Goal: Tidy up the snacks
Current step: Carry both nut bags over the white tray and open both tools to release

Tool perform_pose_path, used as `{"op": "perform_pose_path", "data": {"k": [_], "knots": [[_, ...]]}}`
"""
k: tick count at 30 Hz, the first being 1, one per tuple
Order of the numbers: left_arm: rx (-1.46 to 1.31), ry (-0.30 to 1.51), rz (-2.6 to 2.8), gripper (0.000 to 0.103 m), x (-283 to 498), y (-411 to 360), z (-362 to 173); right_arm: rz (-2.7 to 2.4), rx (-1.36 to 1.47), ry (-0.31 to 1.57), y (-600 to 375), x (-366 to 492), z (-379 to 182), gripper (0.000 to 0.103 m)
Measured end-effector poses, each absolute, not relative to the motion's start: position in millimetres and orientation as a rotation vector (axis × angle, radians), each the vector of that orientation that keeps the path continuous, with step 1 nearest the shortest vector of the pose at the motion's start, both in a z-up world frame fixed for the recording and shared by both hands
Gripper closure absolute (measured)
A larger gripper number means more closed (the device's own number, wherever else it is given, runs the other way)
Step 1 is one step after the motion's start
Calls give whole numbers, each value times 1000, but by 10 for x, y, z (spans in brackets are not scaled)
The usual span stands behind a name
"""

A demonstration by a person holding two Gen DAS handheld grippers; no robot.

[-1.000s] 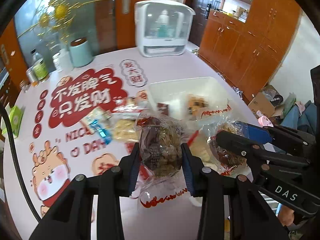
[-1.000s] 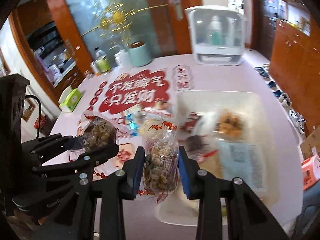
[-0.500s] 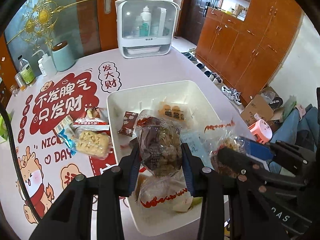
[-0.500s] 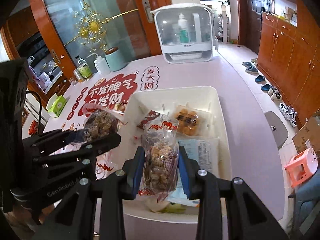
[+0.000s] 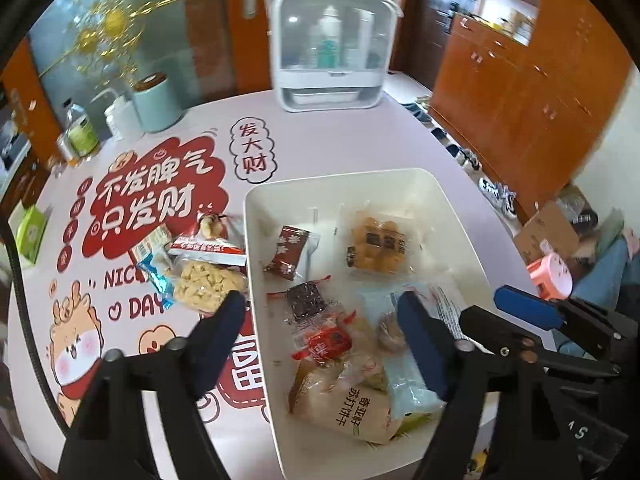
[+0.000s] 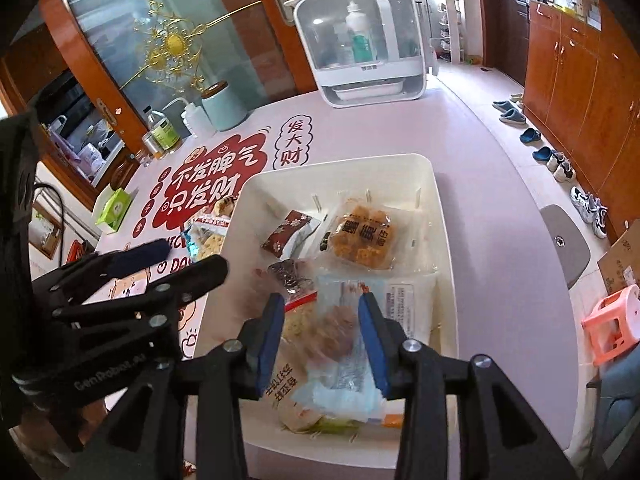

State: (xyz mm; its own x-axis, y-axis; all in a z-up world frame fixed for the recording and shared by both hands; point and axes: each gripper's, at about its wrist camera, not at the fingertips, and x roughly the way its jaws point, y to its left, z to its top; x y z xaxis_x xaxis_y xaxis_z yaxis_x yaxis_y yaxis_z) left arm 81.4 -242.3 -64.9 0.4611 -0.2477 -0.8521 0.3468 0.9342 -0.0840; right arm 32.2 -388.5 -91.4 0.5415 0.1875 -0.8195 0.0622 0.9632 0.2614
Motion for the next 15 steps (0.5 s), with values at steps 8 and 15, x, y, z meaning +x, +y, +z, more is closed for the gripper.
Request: {"op": "perform_pose_path", "data": {"k": [8,15], "knots": [[76,1056,-356,19,856,-2354,-701,69,301,1031,-3926,402,-985,55],[84,1058,-358,19,841,-2371,-709,59,305,1053,-3936,424,-1034,55]]}}
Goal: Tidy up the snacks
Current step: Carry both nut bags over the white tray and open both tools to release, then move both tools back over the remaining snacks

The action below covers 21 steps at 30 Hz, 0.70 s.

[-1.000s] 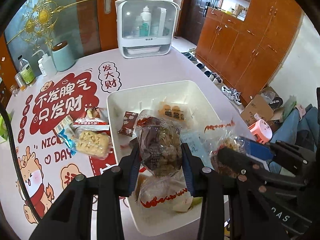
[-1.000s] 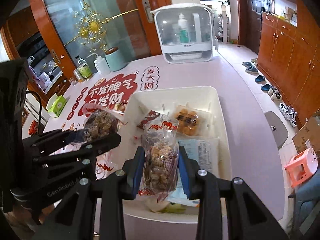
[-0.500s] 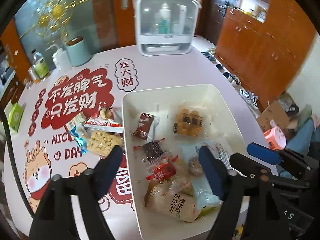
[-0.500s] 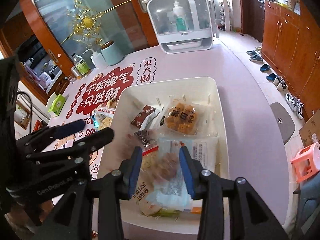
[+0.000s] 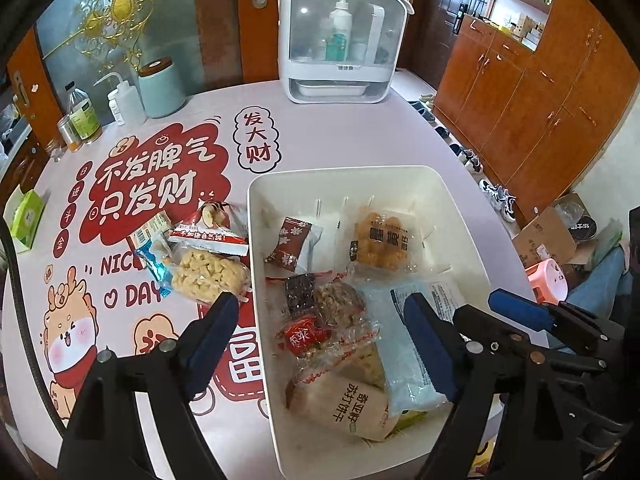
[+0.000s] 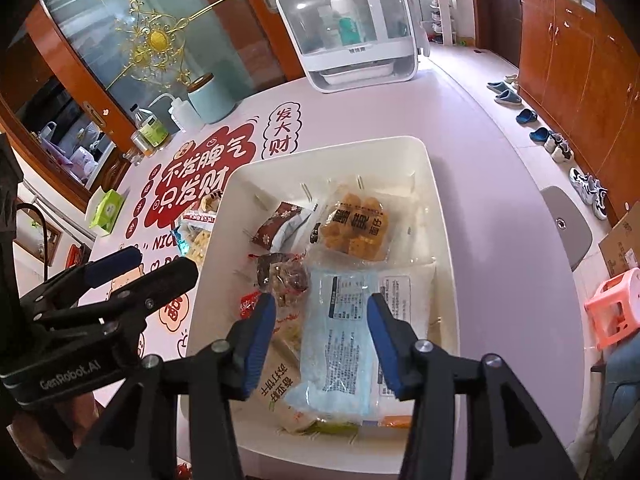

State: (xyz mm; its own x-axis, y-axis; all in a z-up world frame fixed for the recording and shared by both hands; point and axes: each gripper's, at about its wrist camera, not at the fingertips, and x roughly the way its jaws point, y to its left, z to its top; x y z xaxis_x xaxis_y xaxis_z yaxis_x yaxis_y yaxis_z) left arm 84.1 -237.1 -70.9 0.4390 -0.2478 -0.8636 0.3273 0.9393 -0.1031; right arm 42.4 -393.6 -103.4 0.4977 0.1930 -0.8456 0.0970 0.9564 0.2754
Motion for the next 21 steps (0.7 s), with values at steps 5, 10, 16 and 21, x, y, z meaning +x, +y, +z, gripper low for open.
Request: {"op": "perform_pose_path", "data": {"k": [5,10,16,21], "knots": [[93,1062,-364,19,812,-2379,-719,49,306,1055,-3933,407,-1043,55],[99,1063,-368,19,787,-2384,-719,38,305,1062,-3926,390,-1051,55],[108,1067,-366,19,741,-2329,-712,35,306,1073,-3890,368,-1066,55],[117,1066,-369,19,694,-2243,-682,36,308,1077,-3828,348,-1071,55]]}}
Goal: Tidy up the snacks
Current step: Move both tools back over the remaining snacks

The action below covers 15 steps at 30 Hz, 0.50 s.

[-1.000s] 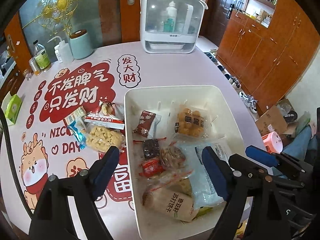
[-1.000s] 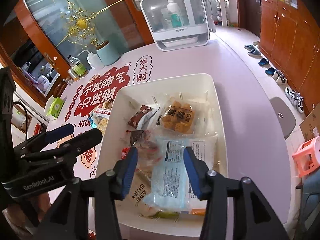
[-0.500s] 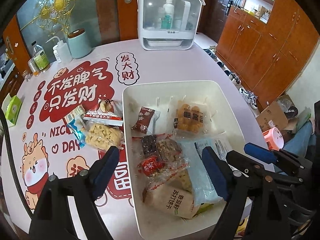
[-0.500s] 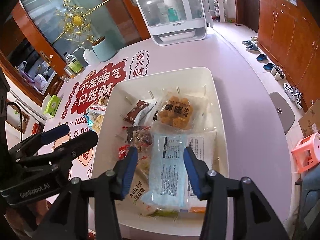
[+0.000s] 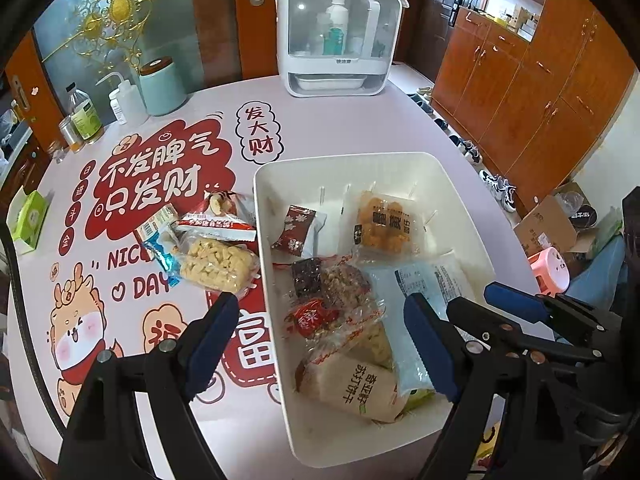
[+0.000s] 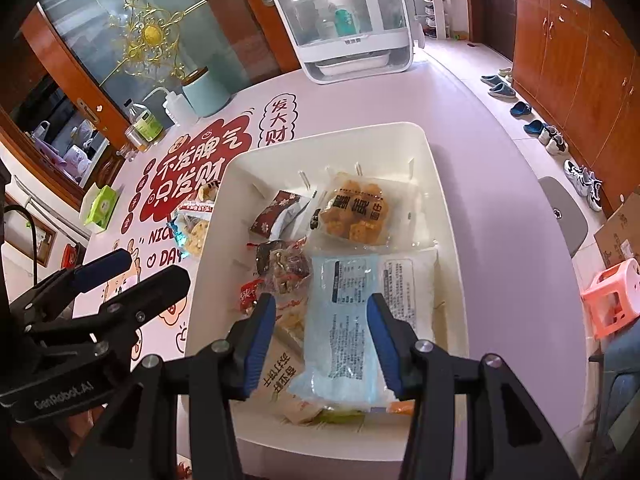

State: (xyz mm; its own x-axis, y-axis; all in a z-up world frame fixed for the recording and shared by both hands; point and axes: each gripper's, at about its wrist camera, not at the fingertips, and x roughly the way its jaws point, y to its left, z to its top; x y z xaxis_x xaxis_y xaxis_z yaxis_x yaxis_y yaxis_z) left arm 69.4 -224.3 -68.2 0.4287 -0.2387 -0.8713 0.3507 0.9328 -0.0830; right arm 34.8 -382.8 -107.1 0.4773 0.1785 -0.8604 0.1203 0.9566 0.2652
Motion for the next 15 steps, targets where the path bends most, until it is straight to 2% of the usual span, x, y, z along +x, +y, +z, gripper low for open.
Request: {"op": "perform_pose_path", "data": {"k": [15], "knots": [[184,1009,-351,19,562,-1493,-509,42,278,1040,-3182,315,-951,55]]}}
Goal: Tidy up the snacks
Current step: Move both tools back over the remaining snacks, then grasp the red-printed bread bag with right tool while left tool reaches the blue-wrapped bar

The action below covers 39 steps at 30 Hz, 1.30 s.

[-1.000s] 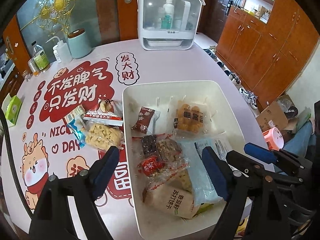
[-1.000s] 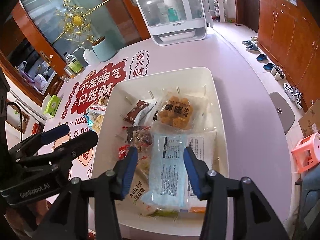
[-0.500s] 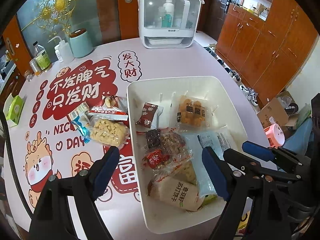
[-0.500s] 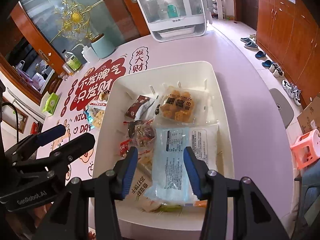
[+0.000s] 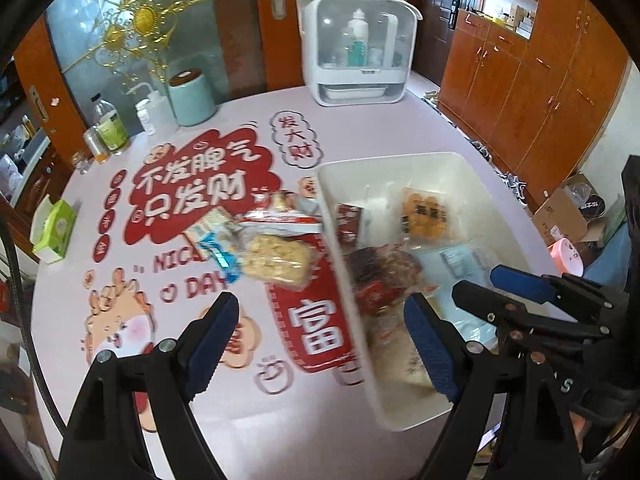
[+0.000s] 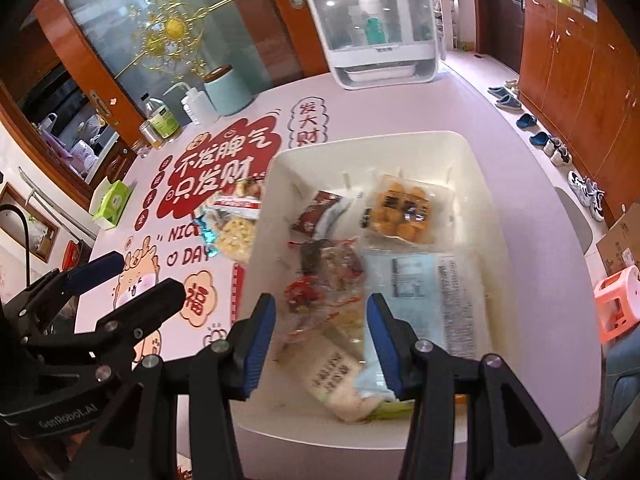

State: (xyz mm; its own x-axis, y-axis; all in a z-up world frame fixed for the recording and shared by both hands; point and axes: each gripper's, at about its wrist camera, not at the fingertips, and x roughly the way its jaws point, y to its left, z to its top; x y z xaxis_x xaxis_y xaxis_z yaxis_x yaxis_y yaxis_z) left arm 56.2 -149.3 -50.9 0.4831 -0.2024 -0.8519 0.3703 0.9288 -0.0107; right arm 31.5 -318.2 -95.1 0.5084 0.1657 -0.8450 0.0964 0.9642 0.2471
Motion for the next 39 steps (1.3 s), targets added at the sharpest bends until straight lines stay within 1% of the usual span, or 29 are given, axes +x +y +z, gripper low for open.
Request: {"op": "perform_pose_path", "data": {"k": [5,9,14,17,21,22,29,39], "knots": [[257,992,-328,15,615,-991,-467,54,271,1037,-2799,383,-912,55],[335,979,-305,15,723,-664,-485,61,261,1030,-2505,465,-886,55],[403,963,-295,15,1028,-271,-577,69,245,1030,-2219,640,-915,55],[405,974,-325,14,1260,-160,-676,69,226,1024,-2083,834,-926,54],[357,1034,-370,15,1613,-116,-905,78,238,1022,-1967,1205,-926,47],[334,1061,-383,15,1715,-127,-982,75,243,1024,-1948,1322,-933,46],[211,1160,-383,15,2157,-276,-1463,34,320,1088,-1974,2099,-1166,46],[103,1234,-317,15,2458,-396,-1952,-106,314,1224,-2000,2574,-1617,46]]}}
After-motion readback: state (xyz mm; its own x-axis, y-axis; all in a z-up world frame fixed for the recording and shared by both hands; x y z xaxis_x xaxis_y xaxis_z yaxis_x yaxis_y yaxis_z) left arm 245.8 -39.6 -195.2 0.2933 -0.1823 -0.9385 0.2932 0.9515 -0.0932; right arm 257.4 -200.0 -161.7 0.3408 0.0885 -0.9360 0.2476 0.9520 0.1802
